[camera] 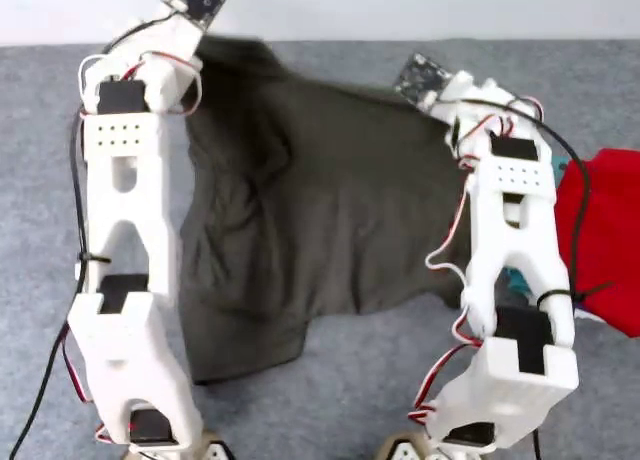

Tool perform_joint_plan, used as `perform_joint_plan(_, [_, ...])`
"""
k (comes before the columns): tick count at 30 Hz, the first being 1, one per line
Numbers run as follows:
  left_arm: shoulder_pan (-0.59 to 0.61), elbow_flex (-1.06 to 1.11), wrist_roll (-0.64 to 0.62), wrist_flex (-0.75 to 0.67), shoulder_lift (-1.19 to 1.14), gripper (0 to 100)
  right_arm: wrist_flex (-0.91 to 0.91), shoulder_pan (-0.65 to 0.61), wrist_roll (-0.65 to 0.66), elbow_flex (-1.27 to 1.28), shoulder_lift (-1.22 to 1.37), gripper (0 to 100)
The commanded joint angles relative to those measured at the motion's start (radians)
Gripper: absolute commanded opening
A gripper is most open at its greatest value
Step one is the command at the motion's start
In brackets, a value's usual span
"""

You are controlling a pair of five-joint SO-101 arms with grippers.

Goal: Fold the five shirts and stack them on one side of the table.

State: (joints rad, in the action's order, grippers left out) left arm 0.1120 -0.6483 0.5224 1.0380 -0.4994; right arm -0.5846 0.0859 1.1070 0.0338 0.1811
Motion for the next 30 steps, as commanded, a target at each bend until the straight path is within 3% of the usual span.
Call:
perform_joint_plan(1, [0.0,-0.035,0.017,0.21,0.055,1,-0.176,-0.007,0.005,-0.068,-0.084,1.0])
perform_joint_plan(7, [-0.029,-0.031,0.081,0.568,0.091,1,-0.472,-0.004,0.002,-0.068,-0.15,1.0])
perform_joint_plan(11, [-0.041,-0.019,0.094,0.723,0.103,1,-0.622,0.004,0.005,-0.068,-0.16,1.1])
perform_joint_plan(15, [-0.031,0.142,0.086,0.72,0.198,1,-0.723,0.018,0.005,-0.068,-0.16,1.3])
perform_joint_plan(20, [-0.06,0.495,0.115,0.717,0.402,1,-0.8,0.039,0.006,-0.068,-0.154,1.3])
perform_joint_plan(30, [-0.098,1.072,0.117,0.628,0.773,1,-0.819,0.094,0.092,-0.008,-0.148,1.4])
